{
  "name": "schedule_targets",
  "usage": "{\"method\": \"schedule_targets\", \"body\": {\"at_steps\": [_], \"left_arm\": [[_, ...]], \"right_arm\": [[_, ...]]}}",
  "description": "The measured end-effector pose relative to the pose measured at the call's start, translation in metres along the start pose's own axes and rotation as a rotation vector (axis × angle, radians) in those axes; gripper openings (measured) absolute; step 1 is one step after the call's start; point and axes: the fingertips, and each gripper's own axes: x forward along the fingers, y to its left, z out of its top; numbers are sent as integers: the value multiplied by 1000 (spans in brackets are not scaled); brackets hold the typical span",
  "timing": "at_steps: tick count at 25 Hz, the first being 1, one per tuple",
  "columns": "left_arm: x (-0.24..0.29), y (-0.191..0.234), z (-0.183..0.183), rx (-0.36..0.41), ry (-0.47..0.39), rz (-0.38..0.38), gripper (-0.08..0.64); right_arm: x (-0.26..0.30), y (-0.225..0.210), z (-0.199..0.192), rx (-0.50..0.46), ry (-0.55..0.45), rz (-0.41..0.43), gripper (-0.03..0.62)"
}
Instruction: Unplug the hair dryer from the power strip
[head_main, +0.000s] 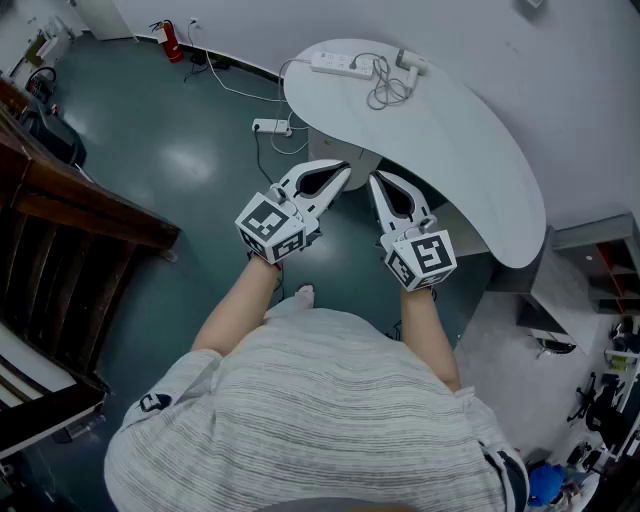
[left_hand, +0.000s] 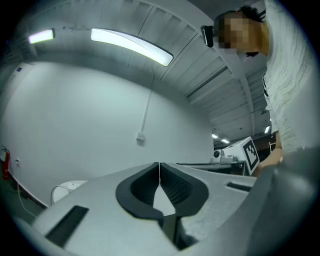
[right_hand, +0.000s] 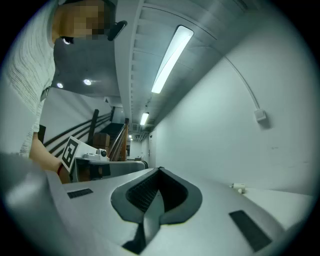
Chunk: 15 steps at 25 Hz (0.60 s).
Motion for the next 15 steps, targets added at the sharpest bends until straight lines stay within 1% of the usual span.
{"method": "schedule_targets", "body": {"at_steps": [10, 13, 15], "left_arm": [[-15, 38, 3, -7, -3, 4, 9], [-19, 49, 3, 0, 4, 3, 9], [-20, 57, 3, 1, 9, 8, 9]], "right_arm": [[42, 11, 1, -13, -8, 20, 25], [53, 14, 5, 4, -35, 27, 26], [60, 14, 3, 10, -30, 24, 28]]}}
